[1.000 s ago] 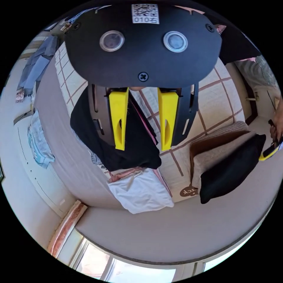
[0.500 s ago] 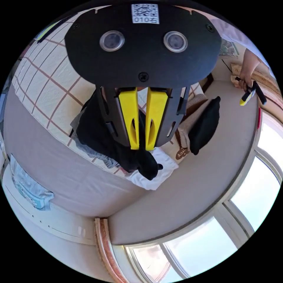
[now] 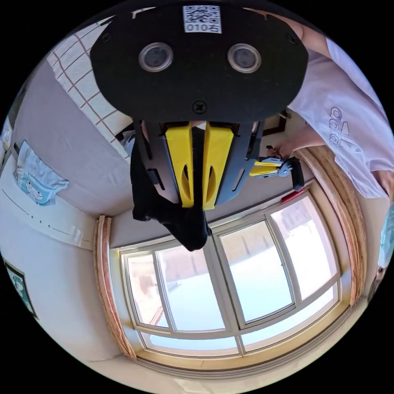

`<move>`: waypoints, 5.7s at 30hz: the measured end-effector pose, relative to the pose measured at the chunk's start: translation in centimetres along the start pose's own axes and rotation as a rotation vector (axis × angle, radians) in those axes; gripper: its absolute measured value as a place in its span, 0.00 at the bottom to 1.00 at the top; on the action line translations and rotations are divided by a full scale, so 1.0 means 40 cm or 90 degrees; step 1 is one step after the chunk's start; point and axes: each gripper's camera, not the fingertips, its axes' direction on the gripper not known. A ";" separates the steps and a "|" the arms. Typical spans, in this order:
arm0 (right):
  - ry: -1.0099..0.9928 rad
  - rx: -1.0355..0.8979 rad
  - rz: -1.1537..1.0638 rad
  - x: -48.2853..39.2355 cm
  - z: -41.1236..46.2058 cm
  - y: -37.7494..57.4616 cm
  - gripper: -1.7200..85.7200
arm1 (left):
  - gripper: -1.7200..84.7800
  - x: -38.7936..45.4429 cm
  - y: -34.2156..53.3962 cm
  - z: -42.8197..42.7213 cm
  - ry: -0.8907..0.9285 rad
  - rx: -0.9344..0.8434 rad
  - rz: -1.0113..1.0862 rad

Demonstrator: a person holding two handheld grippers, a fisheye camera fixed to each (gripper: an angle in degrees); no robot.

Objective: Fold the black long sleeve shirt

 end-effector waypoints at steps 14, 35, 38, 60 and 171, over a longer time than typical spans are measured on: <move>-0.134 -0.043 0.066 -0.039 -0.199 0.595 0.08 | 0.03 0.387 -0.270 0.072 0.348 -0.096 0.086; 0.157 0.074 0.043 -0.124 -0.185 0.602 0.08 | 0.16 -0.223 -0.281 0.093 0.276 -0.217 -0.203; 0.150 0.029 0.057 -0.123 -0.086 0.609 0.08 | 0.18 -0.175 -0.368 -0.002 0.343 -0.147 -0.069; -0.016 0.060 0.193 0.111 -0.061 0.853 0.08 | 0.03 -0.252 -0.602 -0.221 0.301 0.061 -0.007; 0.087 -0.046 -0.106 -0.109 -0.009 0.737 0.09 | 0.02 0.058 -0.769 -0.073 0.188 -0.060 0.225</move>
